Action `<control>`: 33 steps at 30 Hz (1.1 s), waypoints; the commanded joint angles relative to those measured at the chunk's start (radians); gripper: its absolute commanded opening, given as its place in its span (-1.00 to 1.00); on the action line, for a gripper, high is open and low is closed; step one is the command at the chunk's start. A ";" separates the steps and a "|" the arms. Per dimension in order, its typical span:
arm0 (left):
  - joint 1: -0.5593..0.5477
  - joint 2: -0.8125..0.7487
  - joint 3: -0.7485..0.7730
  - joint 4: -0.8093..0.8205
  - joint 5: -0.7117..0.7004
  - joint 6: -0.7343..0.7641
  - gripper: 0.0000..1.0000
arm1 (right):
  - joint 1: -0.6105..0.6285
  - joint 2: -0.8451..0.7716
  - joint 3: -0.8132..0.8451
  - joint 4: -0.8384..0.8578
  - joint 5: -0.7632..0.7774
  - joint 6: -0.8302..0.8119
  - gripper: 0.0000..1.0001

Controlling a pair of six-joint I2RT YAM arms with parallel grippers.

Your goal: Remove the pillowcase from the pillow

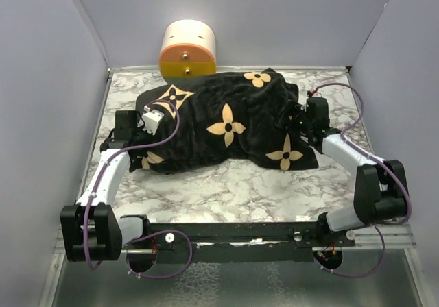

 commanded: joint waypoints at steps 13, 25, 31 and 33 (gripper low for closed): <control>0.000 -0.152 0.072 -0.215 0.017 0.076 0.73 | 0.017 -0.549 -0.150 -0.418 0.146 -0.055 0.99; 0.000 -0.188 -0.074 -0.206 0.077 0.143 0.76 | 0.017 -0.381 -0.276 -0.244 0.016 -0.019 0.99; 0.000 -0.162 -0.178 -0.017 0.035 0.095 0.62 | 0.034 -0.275 -0.287 -0.102 -0.029 -0.030 1.00; 0.000 -0.148 -0.181 0.005 0.049 0.079 0.50 | 0.056 -0.258 -0.290 -0.049 -0.041 -0.029 0.91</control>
